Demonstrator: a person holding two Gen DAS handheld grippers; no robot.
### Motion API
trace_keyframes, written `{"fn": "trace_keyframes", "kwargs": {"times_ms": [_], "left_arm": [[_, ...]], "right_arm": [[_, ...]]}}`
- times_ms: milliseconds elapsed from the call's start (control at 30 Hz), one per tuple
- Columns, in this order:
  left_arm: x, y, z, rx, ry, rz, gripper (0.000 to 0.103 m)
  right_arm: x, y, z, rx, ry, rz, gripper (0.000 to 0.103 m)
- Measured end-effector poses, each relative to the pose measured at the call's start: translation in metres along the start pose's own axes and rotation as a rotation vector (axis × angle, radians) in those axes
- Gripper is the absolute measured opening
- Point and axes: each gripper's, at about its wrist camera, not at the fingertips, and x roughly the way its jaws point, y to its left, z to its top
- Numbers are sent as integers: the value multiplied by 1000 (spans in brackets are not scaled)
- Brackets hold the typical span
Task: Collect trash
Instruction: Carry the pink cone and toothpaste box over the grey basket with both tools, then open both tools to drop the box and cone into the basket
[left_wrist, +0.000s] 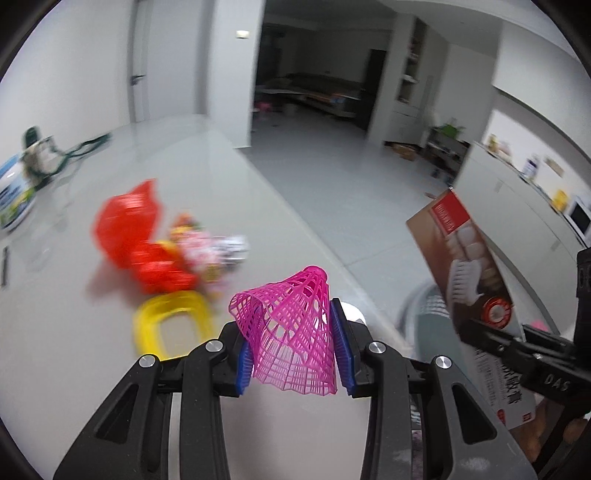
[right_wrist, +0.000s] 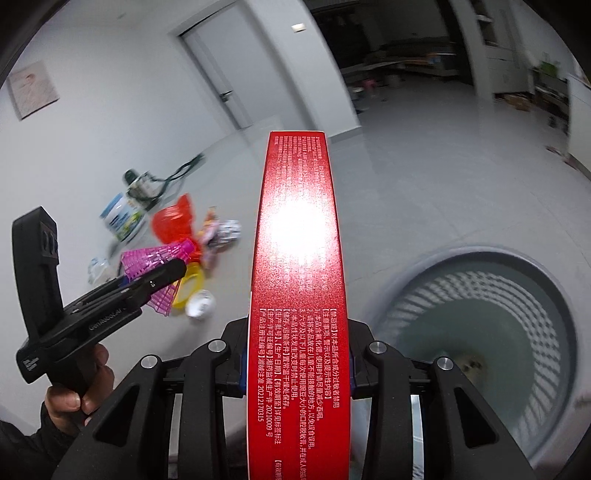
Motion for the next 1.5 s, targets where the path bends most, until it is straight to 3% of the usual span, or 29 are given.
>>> {"fn": "trace_keyframes", "kwargs": {"times_ms": [333,600,933,1167,1200,1267,1300,1500], "left_arm": [[41,-93,-11,147,84,-125,36],[69,-147,-29,235,146,-168,36],[85,-178,-42,300,176,-156,37],[89,-182,-44,315,186,-145,44],[89,-182,-44,315,186,-143,46],[89,-180,-43,312,190,-142,48],[89,-179,-44,311,191,-141,50],[88,-179,-43,304,185,-125,60]], "right_arm": [[-38,-85,-45,181,-13,-156,35],[-41,-116,-68,256,16,-206,35],[-39,-134,-76,296,53,-213,35],[-42,-139,-74,306,46,-224,36],[-43,-139,-73,308,43,-222,37],[-47,-137,-73,307,30,-222,55],[-50,-137,-72,306,18,-222,58],[-54,-134,-70,295,-3,-232,59]]}}
